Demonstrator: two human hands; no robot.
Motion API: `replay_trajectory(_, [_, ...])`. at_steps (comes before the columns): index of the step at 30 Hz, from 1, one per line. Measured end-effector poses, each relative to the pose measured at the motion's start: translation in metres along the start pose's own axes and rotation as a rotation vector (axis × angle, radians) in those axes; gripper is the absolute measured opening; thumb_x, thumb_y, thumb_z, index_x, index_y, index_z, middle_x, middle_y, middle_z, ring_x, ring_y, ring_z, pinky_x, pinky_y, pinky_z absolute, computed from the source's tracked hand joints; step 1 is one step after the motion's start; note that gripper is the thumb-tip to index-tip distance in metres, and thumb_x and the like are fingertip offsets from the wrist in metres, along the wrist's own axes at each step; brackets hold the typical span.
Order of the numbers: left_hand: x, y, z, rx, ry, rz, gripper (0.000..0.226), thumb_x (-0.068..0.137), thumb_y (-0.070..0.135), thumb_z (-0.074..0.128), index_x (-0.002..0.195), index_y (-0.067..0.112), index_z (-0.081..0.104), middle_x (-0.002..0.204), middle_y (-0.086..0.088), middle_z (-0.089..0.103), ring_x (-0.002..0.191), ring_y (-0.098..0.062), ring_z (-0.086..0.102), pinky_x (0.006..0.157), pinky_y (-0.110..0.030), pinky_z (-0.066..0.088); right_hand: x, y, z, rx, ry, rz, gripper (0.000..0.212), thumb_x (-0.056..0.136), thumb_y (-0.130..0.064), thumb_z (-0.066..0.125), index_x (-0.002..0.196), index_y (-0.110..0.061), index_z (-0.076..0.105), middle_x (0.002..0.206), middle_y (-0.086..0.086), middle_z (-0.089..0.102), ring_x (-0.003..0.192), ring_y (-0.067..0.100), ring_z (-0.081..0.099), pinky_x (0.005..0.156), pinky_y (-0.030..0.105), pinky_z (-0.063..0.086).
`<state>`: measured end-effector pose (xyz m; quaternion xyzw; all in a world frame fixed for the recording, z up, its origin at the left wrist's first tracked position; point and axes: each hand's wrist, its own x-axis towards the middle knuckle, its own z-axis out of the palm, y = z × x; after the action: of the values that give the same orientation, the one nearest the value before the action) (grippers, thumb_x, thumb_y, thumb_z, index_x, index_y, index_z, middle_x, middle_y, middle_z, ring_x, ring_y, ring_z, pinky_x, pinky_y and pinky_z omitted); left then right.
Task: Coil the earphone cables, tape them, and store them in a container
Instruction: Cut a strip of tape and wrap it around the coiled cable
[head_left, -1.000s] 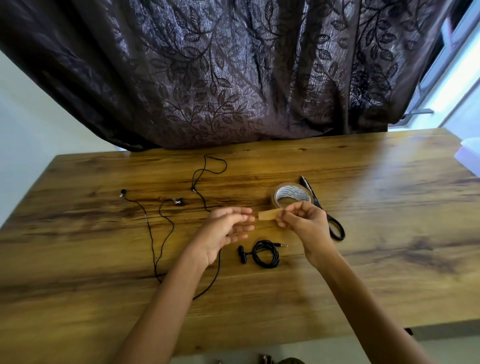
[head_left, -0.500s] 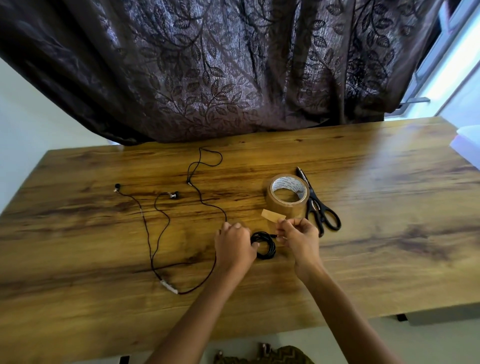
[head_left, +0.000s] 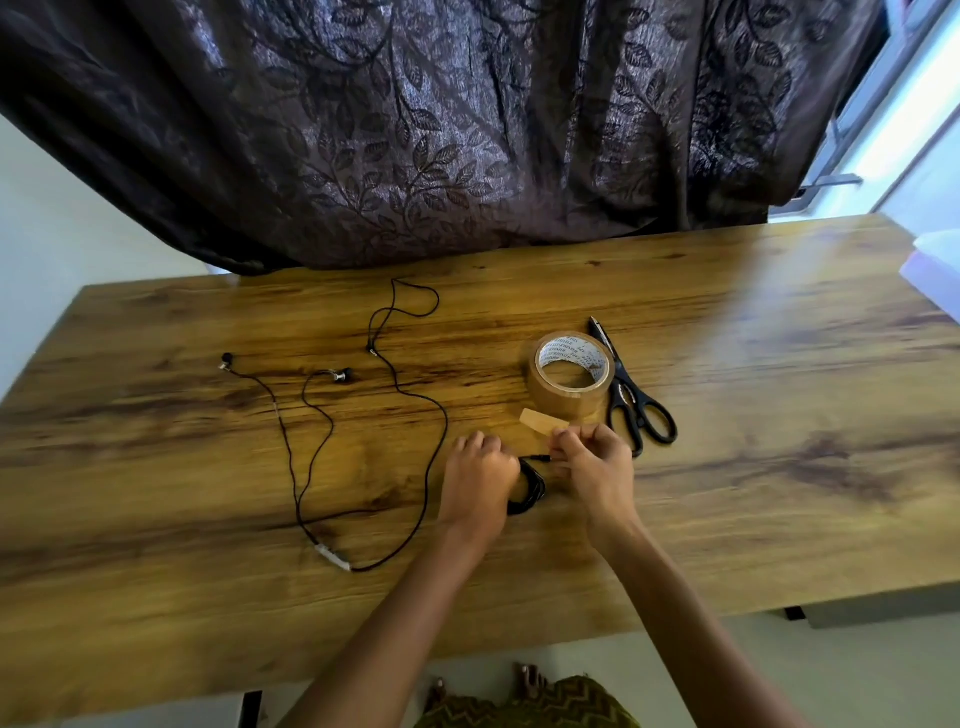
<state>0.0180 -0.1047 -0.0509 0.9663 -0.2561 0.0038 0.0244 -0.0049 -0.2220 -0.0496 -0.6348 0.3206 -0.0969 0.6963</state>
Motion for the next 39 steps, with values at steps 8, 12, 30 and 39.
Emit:
replay_trajectory(8, [0.000,-0.011,0.004,-0.046,0.044,0.027,0.024,0.048,0.013,0.087,0.063,0.012,0.068,0.058,0.000,0.064,0.056,-0.015,0.062,0.053,-0.024,0.050,0.003,-0.008,0.006,-0.169,-0.177,-0.177,0.036,0.095,-0.038,0.044,0.078,-0.011,0.061,0.088,0.003,0.065,0.079,0.011,0.054,0.067,0.023,0.040])
replay_trajectory(12, [-0.003,-0.016,0.005,-0.153,0.080,0.020,0.020,0.056,0.009,0.084,0.069,0.013,0.069,0.061,0.002,0.064,0.051,-0.010,0.060,0.045,-0.019,0.049,0.009,-0.009,0.010,-0.249,-0.358,-0.148,0.060,0.088,-0.059,0.027,0.064,-0.012,0.055,0.091,0.001,0.069,0.091,0.012,0.060,0.081,0.024,0.041])
replay_trajectory(30, [0.000,-0.025,-0.034,-0.639,0.151,-0.115,0.020,0.088,0.018,0.058,0.106,0.012,0.062,0.095,-0.001,0.069,0.078,-0.015,0.066,0.063,-0.030,0.056,0.009,-0.034,0.001,0.204,-0.647,0.320,0.081,0.083,-0.070,0.028,0.075,0.001,0.067,0.079,0.021,0.068,0.070,0.024,0.065,0.075,0.033,0.051])
replay_trajectory(39, [0.009,-0.035,-0.061,-1.141,0.015,-0.224,0.008,0.085,0.015,0.062,0.088,0.022,0.058,0.082,0.000,0.064,0.077,-0.016,0.063,0.069,-0.031,0.052,0.004,-0.057,0.003,0.415,-0.676,0.376,0.078,0.085,-0.066,0.034,0.073,0.003,0.070,0.076,0.018,0.068,0.067,0.022,0.065,0.069,0.030,0.052])
